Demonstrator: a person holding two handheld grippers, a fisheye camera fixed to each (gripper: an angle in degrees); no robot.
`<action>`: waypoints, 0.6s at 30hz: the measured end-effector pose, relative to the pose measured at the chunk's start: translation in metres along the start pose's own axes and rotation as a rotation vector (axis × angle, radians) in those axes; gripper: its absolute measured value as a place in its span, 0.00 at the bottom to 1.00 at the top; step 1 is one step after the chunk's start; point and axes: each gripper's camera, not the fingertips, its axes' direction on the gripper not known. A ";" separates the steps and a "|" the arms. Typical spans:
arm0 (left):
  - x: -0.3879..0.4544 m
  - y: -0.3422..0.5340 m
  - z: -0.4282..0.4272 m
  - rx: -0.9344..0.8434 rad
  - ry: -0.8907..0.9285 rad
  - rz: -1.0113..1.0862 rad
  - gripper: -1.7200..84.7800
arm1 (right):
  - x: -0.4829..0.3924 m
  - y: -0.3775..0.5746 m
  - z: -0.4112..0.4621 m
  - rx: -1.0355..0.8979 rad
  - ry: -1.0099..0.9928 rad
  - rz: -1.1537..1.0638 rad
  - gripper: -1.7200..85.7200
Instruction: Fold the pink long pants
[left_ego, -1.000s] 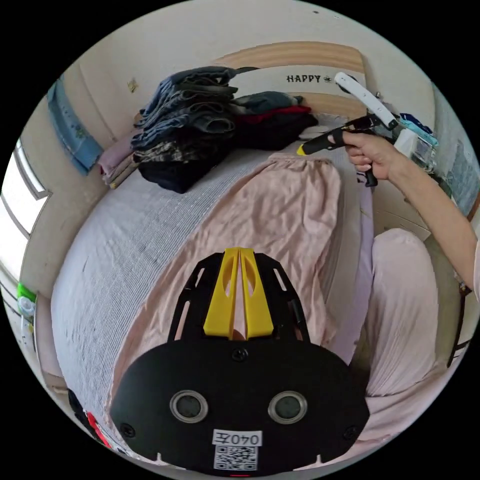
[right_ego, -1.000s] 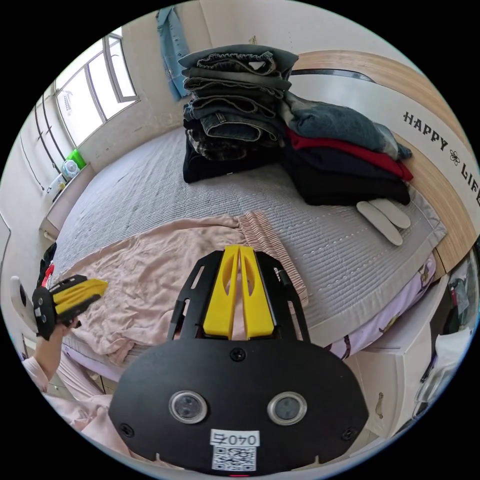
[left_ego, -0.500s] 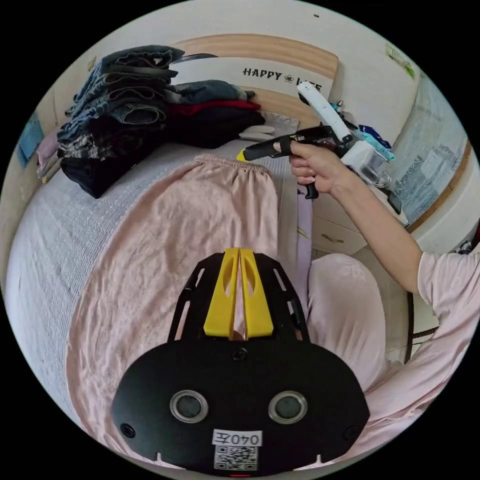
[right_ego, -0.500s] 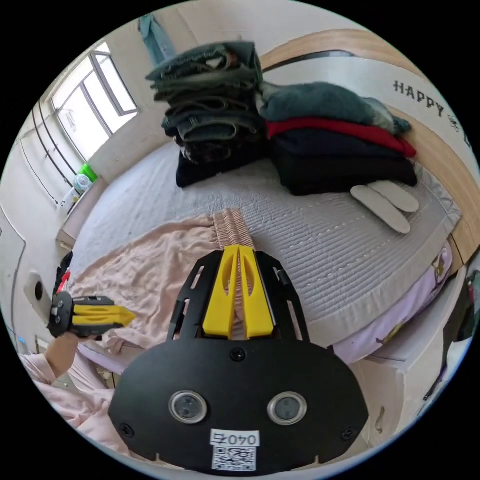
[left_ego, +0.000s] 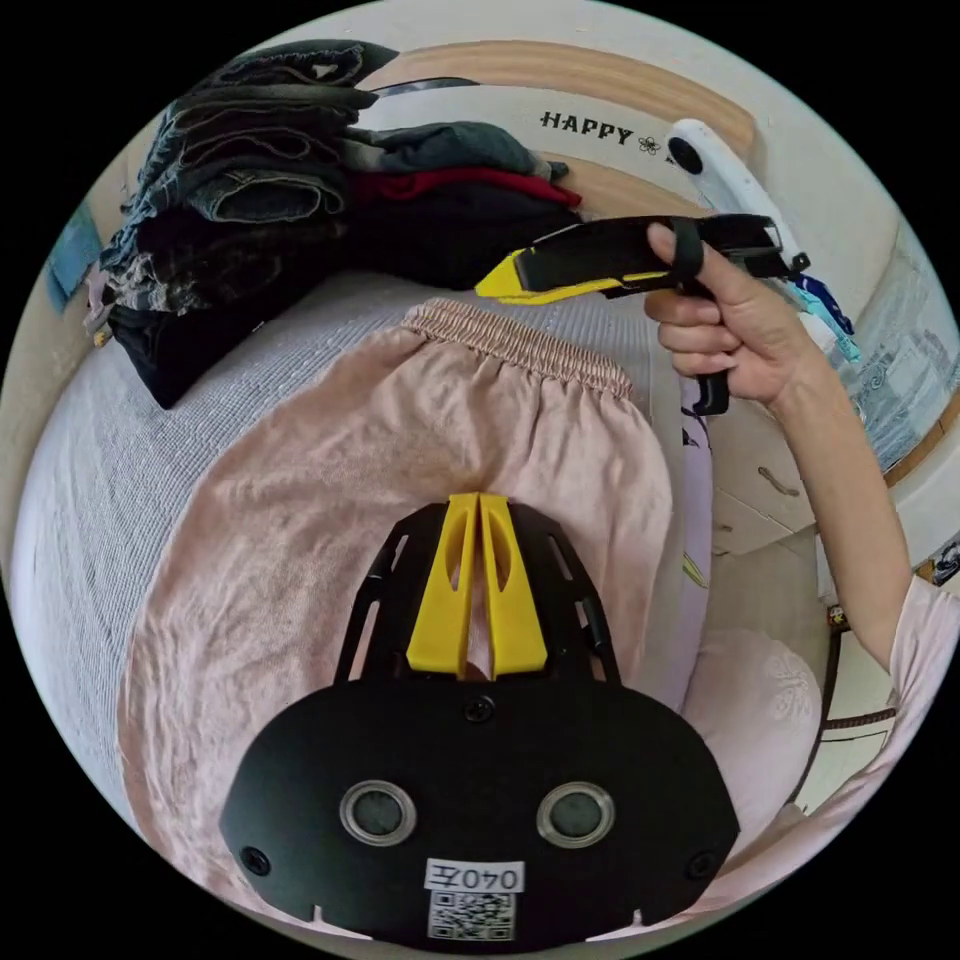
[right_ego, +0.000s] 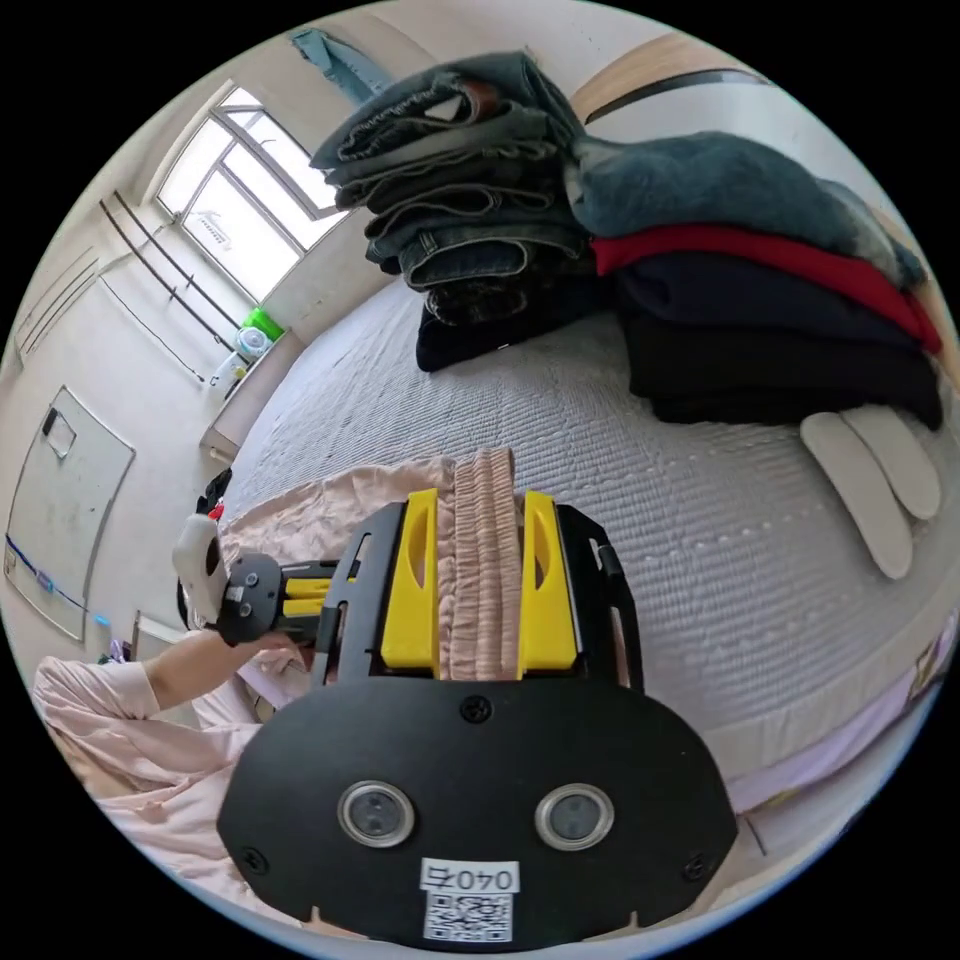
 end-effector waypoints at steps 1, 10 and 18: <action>0.001 0.000 0.003 -0.007 -0.003 -0.002 0.01 | 0.004 -0.013 0.010 -0.033 -0.008 0.005 0.16; 0.011 0.007 0.041 0.013 -0.021 0.008 0.01 | -0.082 0.031 -0.045 0.149 -0.081 -0.499 0.05; 0.019 0.011 0.069 0.020 -0.010 0.003 0.02 | -0.106 0.074 -0.070 0.059 -0.090 -0.691 0.03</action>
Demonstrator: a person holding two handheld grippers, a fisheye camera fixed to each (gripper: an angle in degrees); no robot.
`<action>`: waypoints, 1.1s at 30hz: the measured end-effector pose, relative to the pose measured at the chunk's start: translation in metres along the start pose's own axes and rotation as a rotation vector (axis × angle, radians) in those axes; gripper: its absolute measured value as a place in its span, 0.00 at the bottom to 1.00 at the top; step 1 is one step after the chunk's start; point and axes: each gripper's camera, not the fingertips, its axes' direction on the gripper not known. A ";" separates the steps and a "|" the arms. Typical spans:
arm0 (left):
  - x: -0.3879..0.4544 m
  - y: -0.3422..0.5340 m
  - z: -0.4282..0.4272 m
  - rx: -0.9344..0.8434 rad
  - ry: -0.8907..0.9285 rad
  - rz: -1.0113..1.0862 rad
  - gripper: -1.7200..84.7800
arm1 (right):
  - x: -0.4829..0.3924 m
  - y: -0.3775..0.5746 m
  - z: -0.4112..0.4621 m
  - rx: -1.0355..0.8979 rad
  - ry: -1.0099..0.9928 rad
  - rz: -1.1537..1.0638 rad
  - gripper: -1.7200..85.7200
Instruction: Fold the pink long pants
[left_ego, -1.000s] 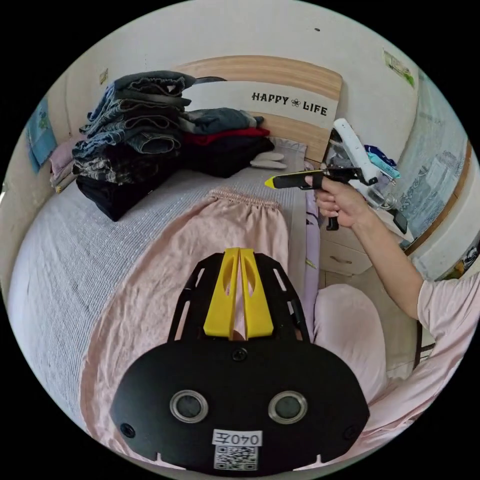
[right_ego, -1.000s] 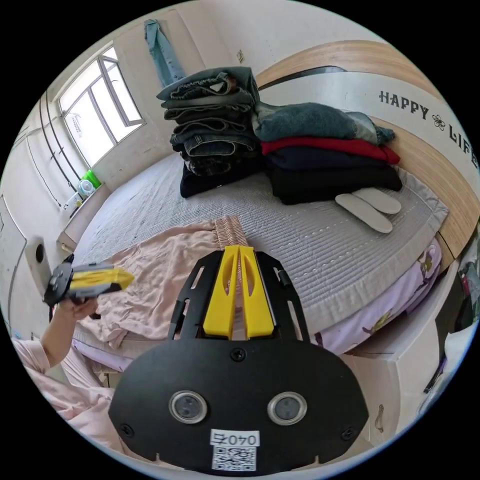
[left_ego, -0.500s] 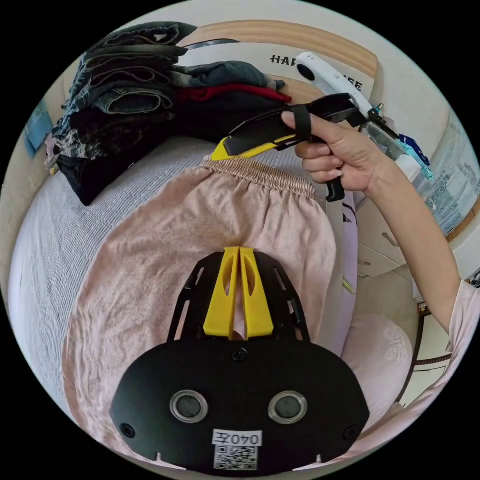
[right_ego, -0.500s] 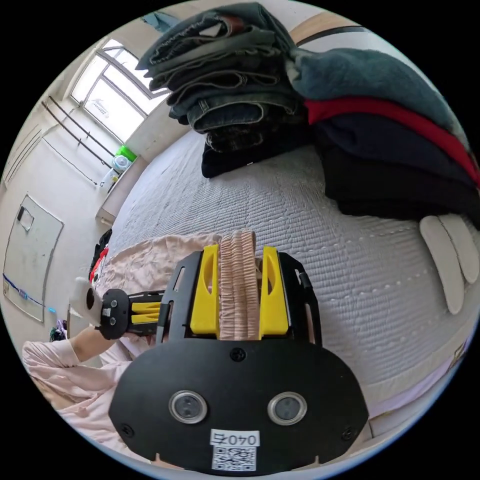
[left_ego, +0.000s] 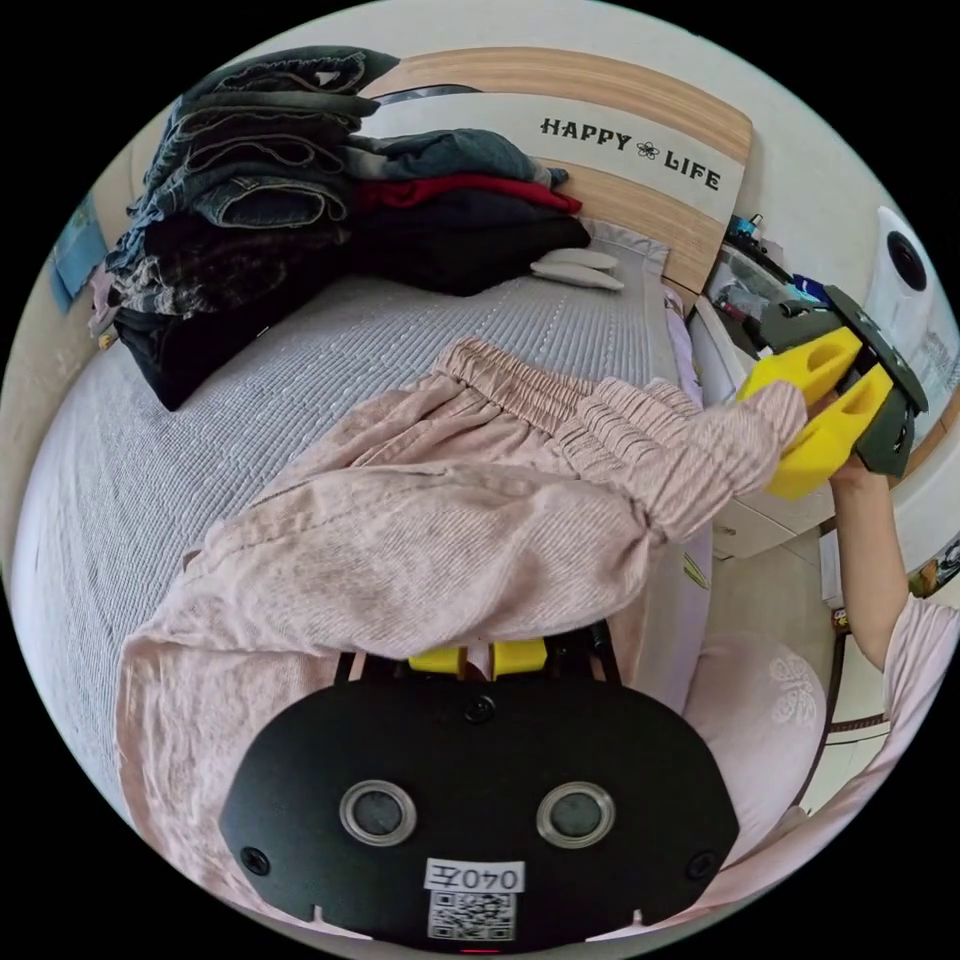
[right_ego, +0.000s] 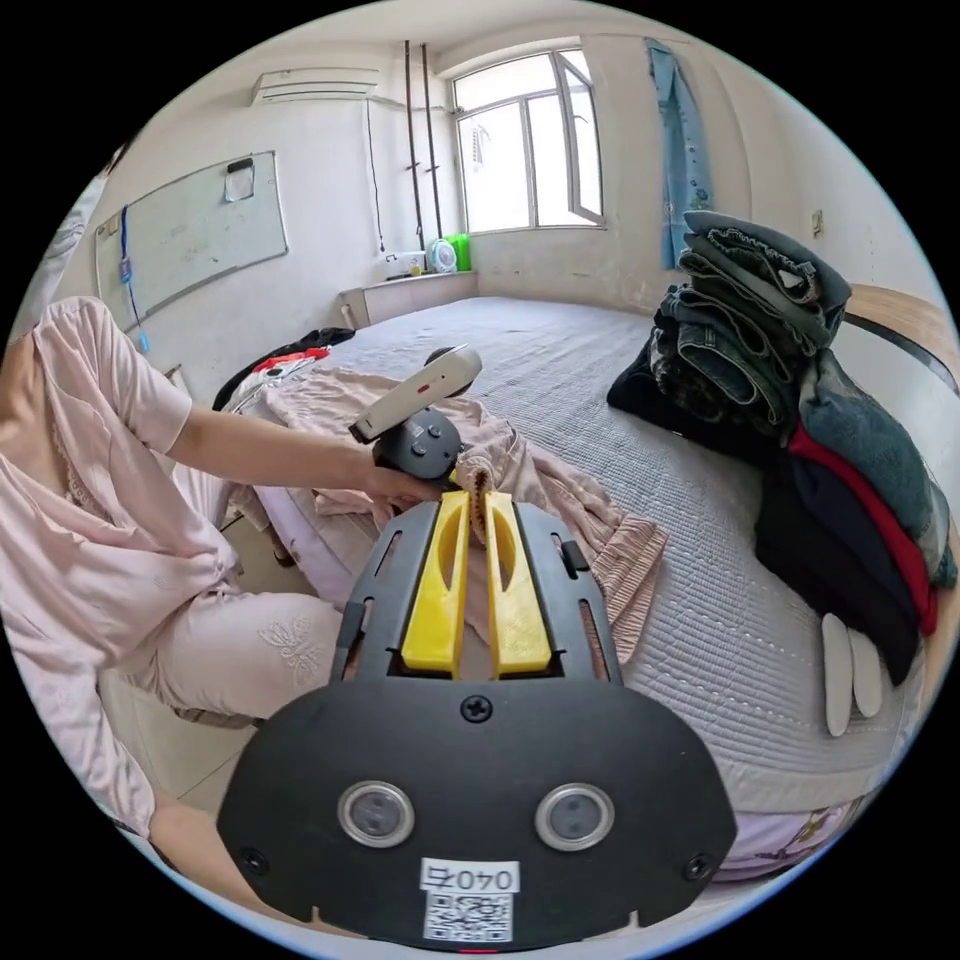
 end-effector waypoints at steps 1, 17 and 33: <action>0.001 0.000 0.002 0.000 -0.001 0.001 0.02 | 0.010 -0.004 -0.001 0.005 0.004 0.016 0.03; 0.040 0.005 0.034 -0.001 -0.064 0.033 0.01 | 0.267 0.015 0.036 -0.097 -0.158 0.820 0.20; 0.084 0.007 0.030 0.002 -0.132 0.077 0.01 | 0.310 0.029 0.040 -0.185 -0.437 0.816 0.20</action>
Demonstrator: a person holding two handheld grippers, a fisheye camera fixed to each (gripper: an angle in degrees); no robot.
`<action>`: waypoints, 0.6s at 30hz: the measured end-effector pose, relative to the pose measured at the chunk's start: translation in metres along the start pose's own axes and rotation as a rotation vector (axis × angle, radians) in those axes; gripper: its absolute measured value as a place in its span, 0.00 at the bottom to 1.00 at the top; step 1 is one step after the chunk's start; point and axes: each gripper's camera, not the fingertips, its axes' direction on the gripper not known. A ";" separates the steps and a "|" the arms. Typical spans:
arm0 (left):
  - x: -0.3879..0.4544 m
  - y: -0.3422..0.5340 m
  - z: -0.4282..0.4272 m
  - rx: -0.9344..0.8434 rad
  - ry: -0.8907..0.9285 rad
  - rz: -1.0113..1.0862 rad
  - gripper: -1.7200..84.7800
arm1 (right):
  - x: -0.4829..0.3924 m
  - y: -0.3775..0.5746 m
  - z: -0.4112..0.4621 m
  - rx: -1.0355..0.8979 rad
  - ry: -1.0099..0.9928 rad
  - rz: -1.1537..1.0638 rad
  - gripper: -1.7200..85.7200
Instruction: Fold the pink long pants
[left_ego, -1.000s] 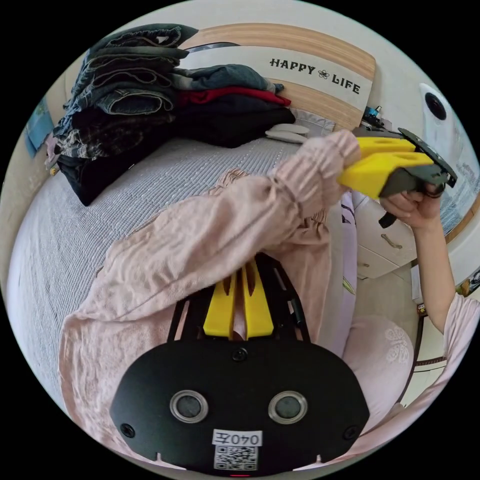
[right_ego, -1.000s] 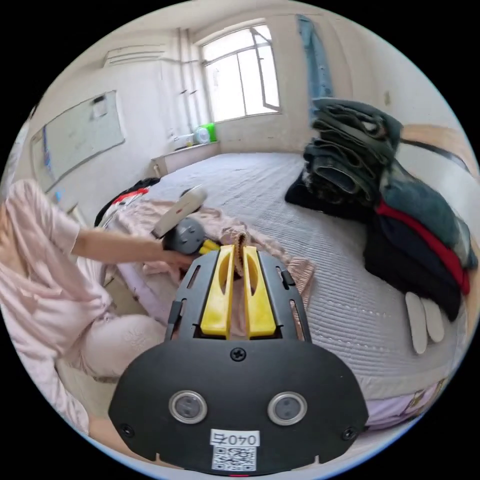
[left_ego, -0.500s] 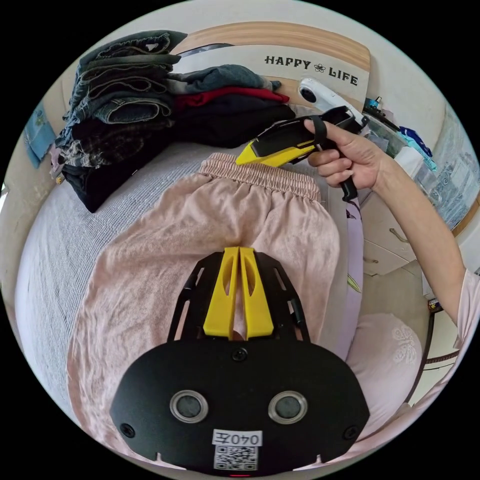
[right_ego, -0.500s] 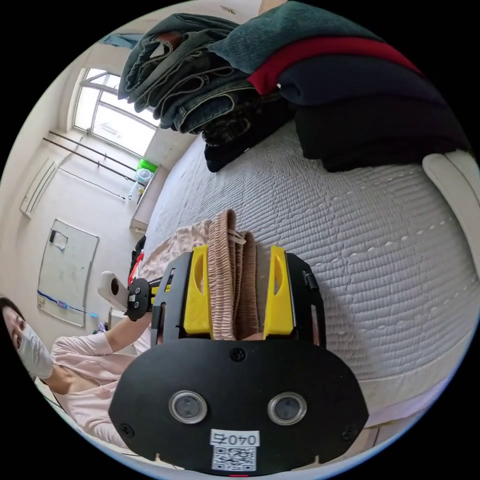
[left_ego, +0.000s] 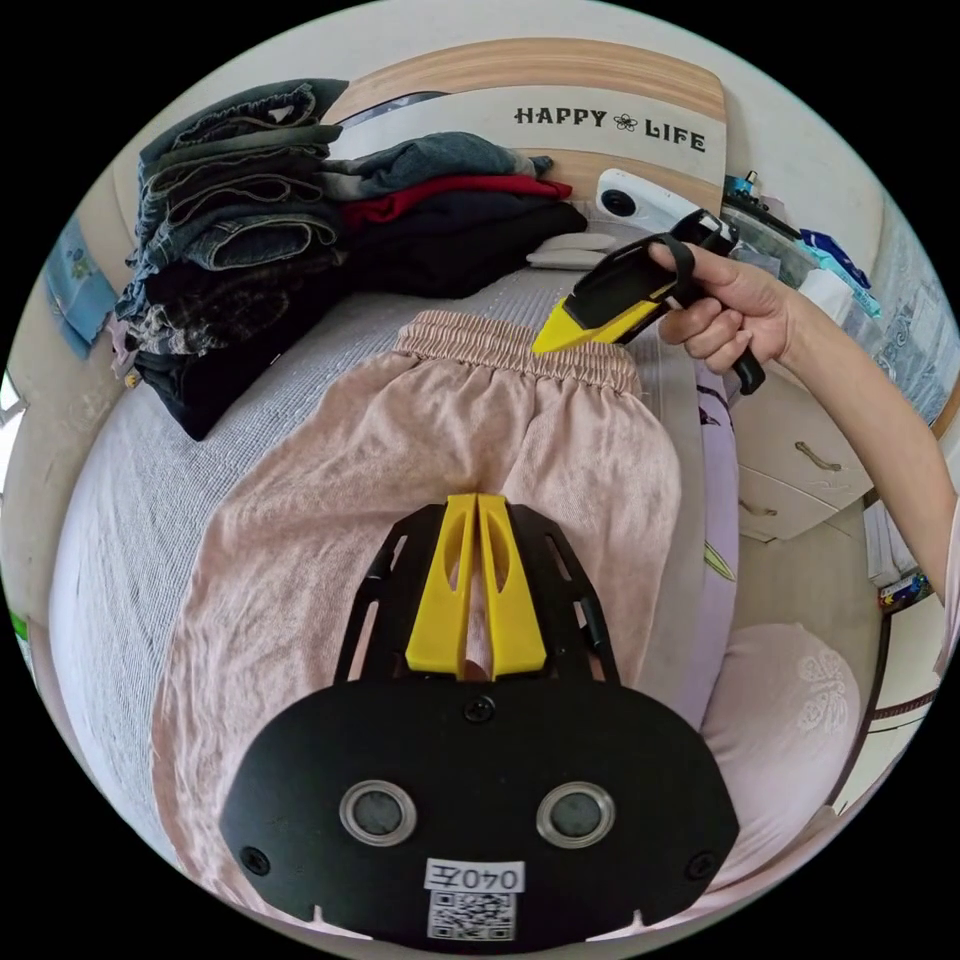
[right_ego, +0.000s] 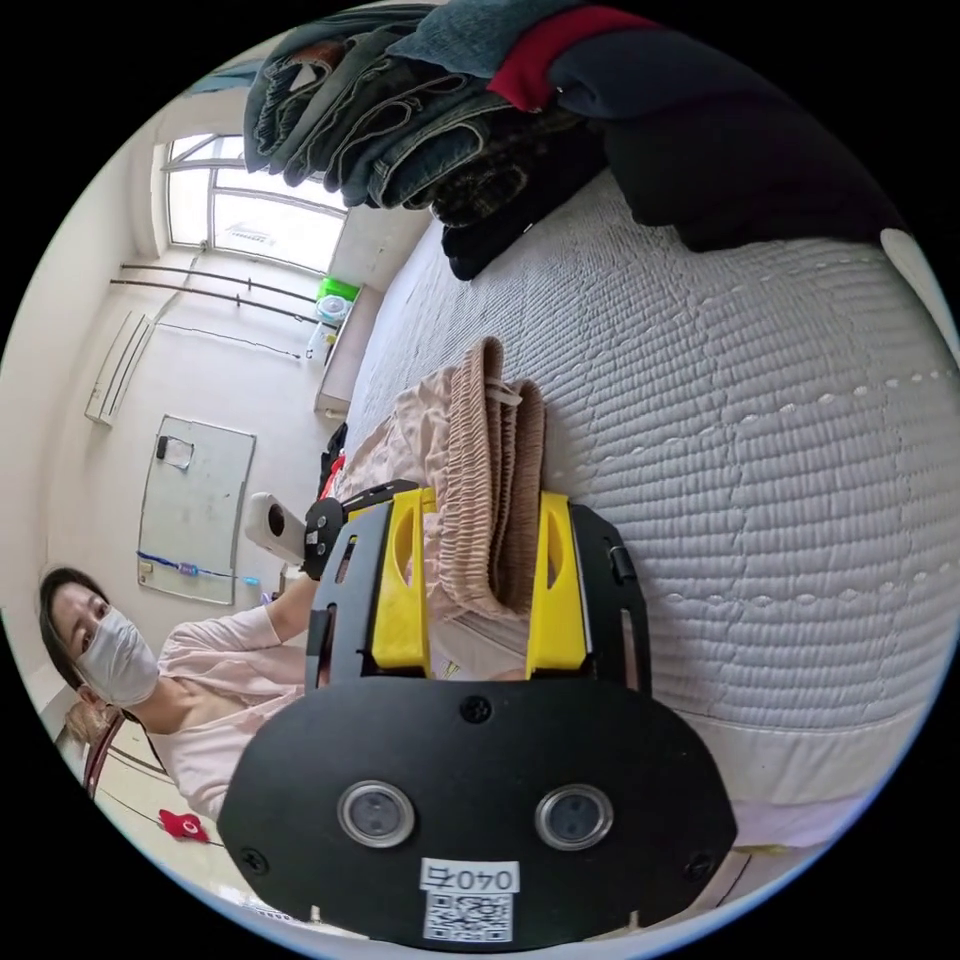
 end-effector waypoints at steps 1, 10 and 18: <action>0.001 0.000 -0.001 0.000 0.001 -0.001 0.01 | 0.002 -0.005 0.001 -0.011 -0.013 0.010 0.21; 0.012 -0.001 -0.026 0.002 -0.001 0.001 0.01 | 0.018 -0.021 0.025 -0.108 -0.057 0.018 0.17; 0.031 -0.023 -0.062 -0.097 -0.076 0.043 0.01 | 0.005 -0.045 0.076 -0.216 -0.045 -0.075 0.09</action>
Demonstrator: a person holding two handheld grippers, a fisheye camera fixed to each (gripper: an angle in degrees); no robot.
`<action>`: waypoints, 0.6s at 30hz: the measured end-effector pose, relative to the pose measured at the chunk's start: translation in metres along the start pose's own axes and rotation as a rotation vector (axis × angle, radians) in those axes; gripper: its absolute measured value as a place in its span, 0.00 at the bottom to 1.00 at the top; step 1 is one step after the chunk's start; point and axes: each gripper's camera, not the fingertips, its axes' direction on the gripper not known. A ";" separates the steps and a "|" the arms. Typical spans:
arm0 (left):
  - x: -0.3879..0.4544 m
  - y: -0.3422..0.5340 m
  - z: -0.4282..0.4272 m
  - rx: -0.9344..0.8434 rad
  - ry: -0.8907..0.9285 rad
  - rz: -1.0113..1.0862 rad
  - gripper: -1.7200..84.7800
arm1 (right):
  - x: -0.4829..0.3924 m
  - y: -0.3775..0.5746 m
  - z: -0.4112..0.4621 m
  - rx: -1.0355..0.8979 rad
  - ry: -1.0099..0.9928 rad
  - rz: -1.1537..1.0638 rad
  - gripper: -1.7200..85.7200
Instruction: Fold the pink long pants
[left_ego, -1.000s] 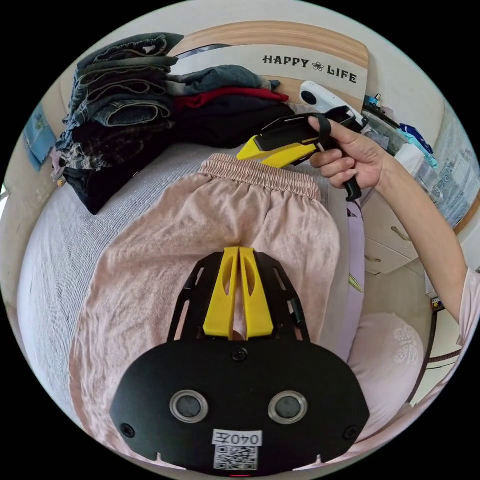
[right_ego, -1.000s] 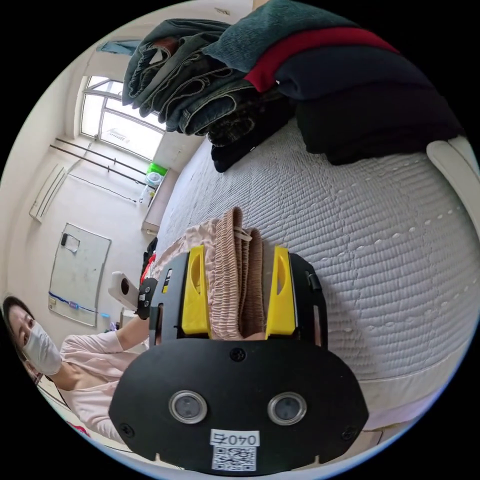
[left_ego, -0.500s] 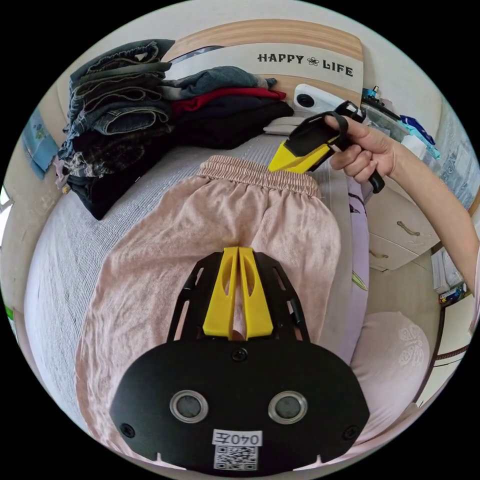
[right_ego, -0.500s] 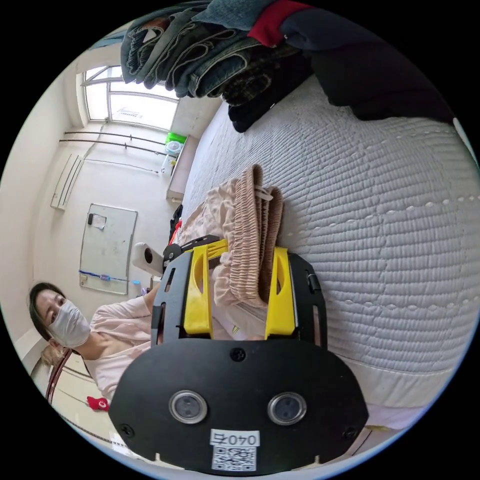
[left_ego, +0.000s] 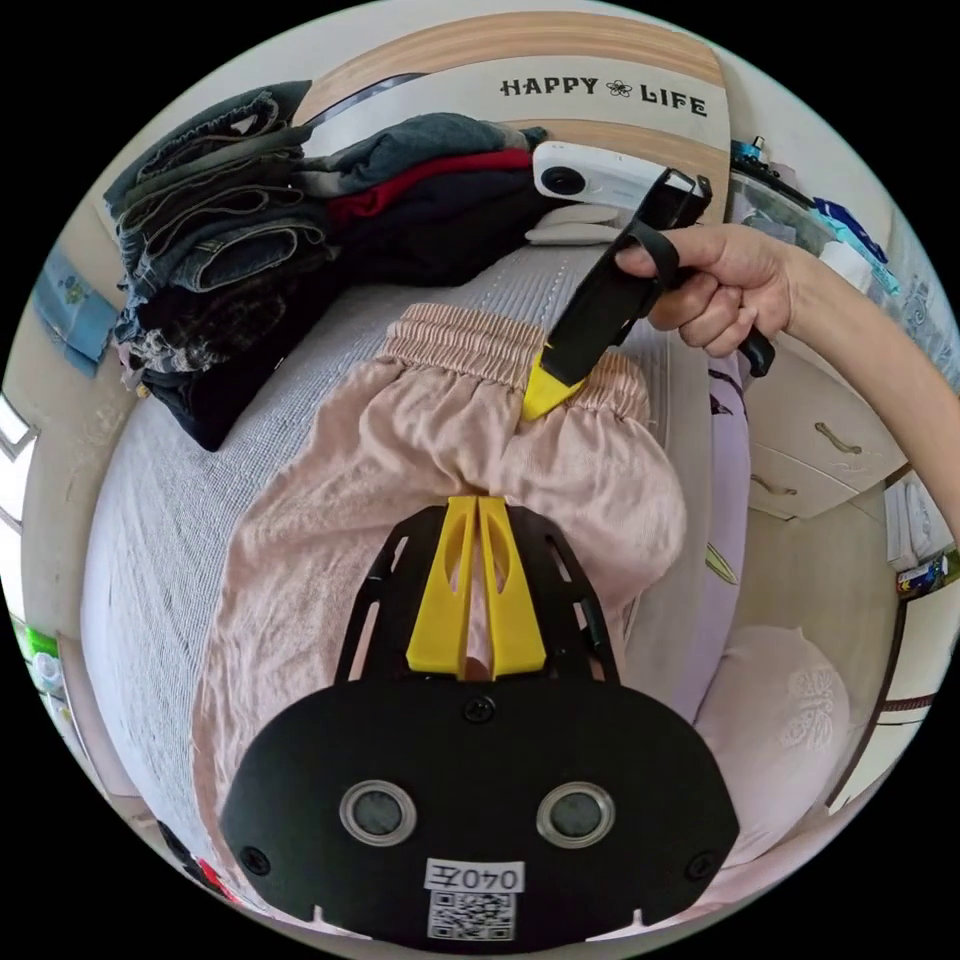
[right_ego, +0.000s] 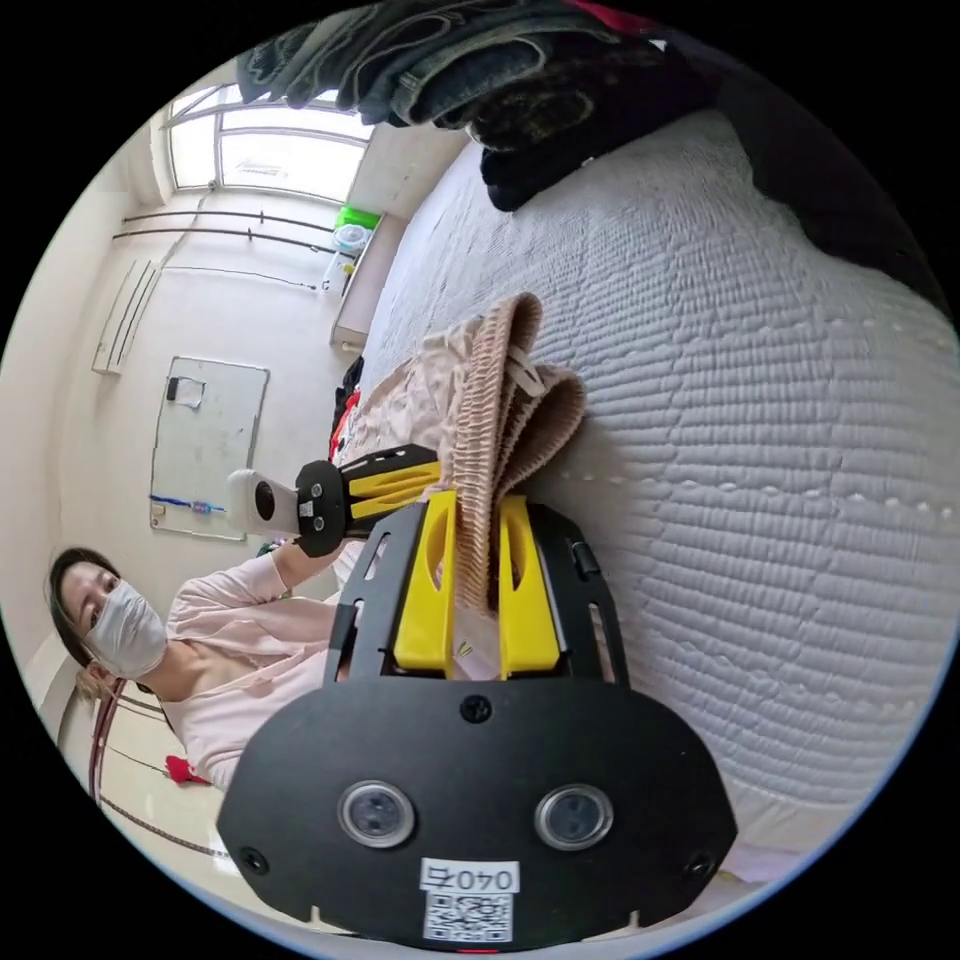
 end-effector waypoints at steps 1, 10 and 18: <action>0.001 -0.002 -0.004 0.000 0.002 0.006 0.01 | -0.006 -0.002 -0.005 0.028 0.036 -0.016 0.09; -0.007 -0.036 -0.066 0.082 0.007 -0.027 0.01 | -0.027 -0.030 -0.003 0.035 0.255 0.003 0.08; -0.052 0.099 -0.224 0.292 0.006 -0.079 0.01 | 0.014 -0.037 0.073 -0.058 0.374 0.175 0.19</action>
